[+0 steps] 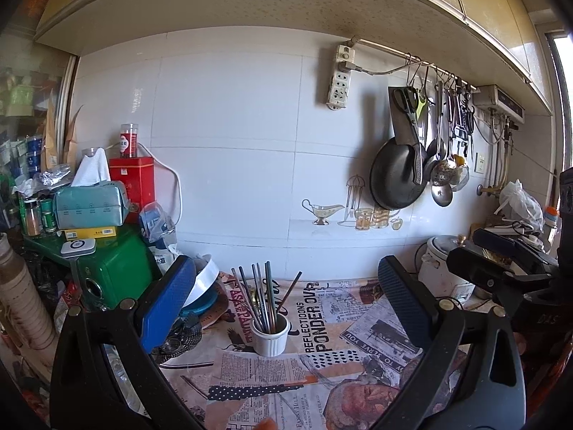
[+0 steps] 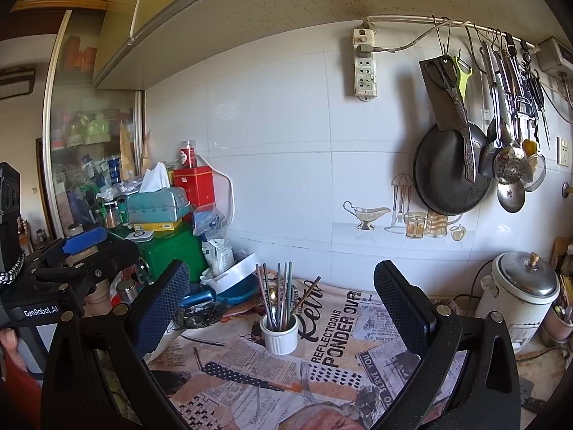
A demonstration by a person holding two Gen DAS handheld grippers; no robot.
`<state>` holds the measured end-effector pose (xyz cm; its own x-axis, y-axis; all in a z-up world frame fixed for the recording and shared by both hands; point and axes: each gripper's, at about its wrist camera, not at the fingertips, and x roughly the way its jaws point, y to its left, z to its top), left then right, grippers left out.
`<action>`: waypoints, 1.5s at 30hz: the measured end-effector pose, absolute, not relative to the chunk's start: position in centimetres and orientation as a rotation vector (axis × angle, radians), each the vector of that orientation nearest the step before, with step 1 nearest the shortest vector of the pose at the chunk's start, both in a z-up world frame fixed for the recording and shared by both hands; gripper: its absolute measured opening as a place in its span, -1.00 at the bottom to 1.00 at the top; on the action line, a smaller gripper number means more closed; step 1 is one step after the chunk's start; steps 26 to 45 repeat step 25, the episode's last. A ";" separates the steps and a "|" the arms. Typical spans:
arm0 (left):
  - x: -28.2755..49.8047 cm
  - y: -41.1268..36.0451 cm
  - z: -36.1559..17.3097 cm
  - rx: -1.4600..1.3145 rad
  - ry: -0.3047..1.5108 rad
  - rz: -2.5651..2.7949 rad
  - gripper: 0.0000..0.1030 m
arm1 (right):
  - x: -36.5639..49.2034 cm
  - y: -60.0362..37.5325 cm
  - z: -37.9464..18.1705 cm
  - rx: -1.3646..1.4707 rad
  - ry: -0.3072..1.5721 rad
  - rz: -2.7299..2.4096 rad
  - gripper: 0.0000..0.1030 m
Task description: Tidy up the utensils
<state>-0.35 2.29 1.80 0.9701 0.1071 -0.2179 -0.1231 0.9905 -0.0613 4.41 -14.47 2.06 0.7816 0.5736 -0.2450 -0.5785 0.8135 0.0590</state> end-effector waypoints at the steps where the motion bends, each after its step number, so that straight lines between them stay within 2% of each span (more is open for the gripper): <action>1: -0.4 2.2 1.8 -0.073 0.215 0.116 0.98 | 4.4 -14.5 2.0 -0.021 0.260 0.621 0.98; 45: 0.0 2.2 1.8 -0.082 0.216 0.112 0.98 | 4.9 -14.5 1.9 -0.025 0.263 0.621 0.99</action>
